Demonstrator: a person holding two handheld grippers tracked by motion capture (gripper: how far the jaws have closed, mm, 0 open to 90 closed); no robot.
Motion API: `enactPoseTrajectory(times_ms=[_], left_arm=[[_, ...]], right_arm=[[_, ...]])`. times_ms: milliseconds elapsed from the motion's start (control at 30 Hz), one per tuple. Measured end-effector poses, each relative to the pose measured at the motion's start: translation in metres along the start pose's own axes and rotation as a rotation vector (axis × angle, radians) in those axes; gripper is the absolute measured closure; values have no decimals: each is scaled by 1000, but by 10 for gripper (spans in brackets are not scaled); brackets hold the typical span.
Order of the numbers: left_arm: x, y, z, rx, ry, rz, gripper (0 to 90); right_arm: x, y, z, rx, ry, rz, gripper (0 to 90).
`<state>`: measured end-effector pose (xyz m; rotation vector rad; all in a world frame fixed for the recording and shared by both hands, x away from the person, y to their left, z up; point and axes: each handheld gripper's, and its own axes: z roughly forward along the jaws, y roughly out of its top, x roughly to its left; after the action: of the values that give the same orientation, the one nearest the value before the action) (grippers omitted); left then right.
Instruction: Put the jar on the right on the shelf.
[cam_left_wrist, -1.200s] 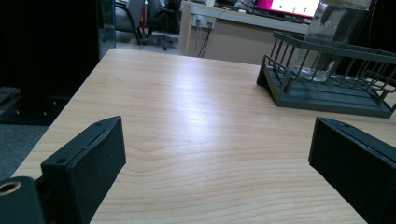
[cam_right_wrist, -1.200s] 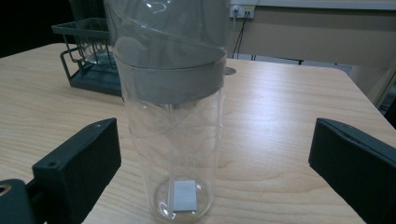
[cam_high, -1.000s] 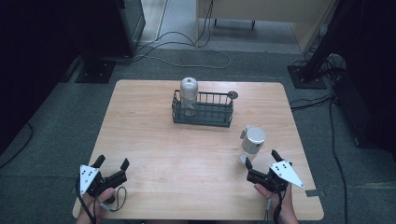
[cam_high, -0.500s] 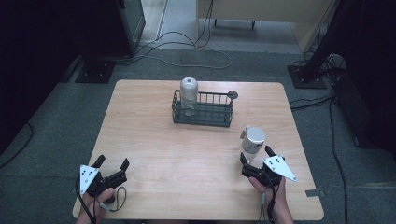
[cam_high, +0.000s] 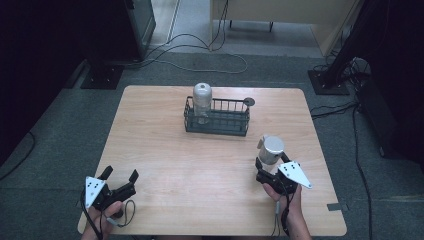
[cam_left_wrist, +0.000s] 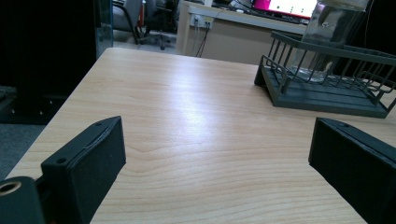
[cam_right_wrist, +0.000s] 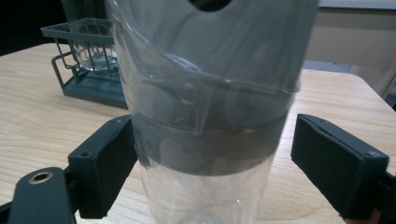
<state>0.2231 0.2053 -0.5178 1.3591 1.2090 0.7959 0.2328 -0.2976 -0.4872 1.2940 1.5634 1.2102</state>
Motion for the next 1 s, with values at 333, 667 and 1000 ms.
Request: enactPoseTrajectory(times_ms=[333, 667, 1000], left_arm=[[0, 0, 0, -2, -4, -3, 39], [1, 0, 0, -1, -9, -4, 39], [0, 0, -1, -5, -7, -1, 39]], right_arm=[[5, 4, 6, 36, -25, 7, 287], [7, 7, 13, 43, -29, 10, 300], [13, 10, 22, 41, -19, 2, 302]])
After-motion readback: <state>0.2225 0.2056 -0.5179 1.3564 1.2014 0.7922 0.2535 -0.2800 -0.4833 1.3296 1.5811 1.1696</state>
